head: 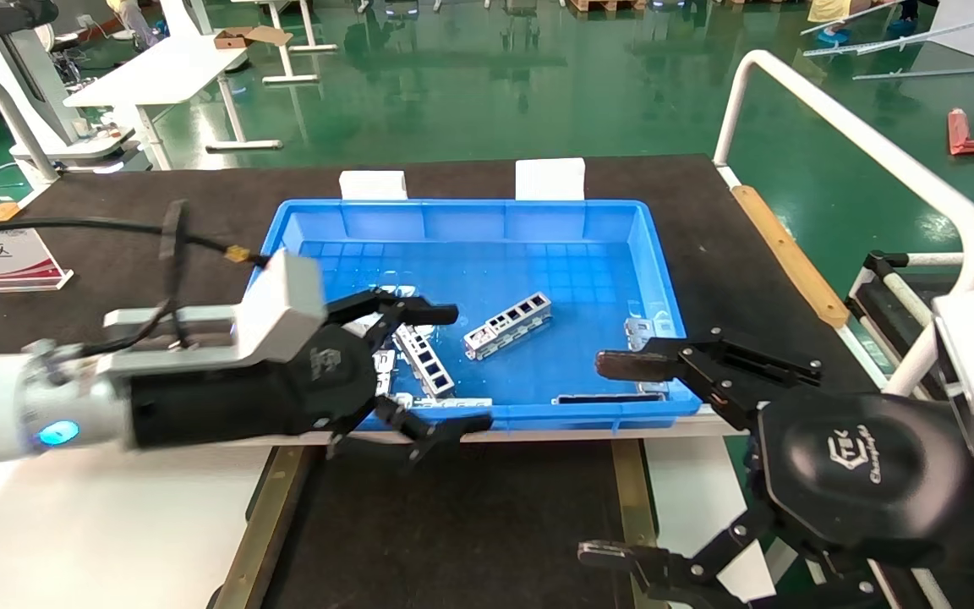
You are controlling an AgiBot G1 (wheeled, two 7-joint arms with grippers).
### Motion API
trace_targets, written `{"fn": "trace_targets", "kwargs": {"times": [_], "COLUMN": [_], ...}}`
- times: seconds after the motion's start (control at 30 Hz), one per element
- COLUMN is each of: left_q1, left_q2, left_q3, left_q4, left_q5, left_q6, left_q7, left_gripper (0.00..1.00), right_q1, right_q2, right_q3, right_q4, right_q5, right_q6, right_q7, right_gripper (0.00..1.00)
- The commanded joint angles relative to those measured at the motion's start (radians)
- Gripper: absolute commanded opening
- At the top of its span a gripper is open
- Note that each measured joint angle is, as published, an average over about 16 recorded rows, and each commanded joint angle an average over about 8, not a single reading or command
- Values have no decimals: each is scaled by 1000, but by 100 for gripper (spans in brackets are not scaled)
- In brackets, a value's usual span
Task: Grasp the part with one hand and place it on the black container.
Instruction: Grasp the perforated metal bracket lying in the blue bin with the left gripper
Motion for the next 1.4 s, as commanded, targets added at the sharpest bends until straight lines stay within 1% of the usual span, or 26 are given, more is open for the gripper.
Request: {"fn": "trace_targets", "kwargs": {"times": [0.03, 0.23, 0.4, 0.63, 0.8, 0.9, 1.03, 1.4], "left_q1": [-25, -98, -157, -225, -252, -254, -244, -198], "left_q2": [29, 133, 228, 361, 429, 450, 460, 464], "left_q3": [14, 50, 66, 69, 67, 70, 87, 189], "left_q4": [41, 218, 385, 617, 740, 778, 791, 750], "left_q5": [28, 107, 151, 179, 177, 166, 145, 92], "left_q6": [-11, -69, -135, -253, -325, -358, -397, -492], "left_q7": [12, 82, 155, 268, 337, 363, 373, 323], "left_gripper": [100, 100, 100, 100, 100, 100, 100, 100], "right_q1": [0, 0, 0, 0, 0, 0, 0, 0], "right_q2": [0, 0, 0, 0, 0, 0, 0, 0], "right_q3": [0, 0, 0, 0, 0, -1, -1, -1], "right_q4": [0, 0, 0, 0, 0, 0, 0, 0], "right_q5": [0, 0, 0, 0, 0, 0, 0, 1], "right_q6": [0, 0, 0, 0, 0, 0, 0, 0], "right_q7": [0, 0, 0, 0, 0, 0, 0, 0], "right_gripper": [100, 100, 100, 100, 100, 100, 100, 100]}}
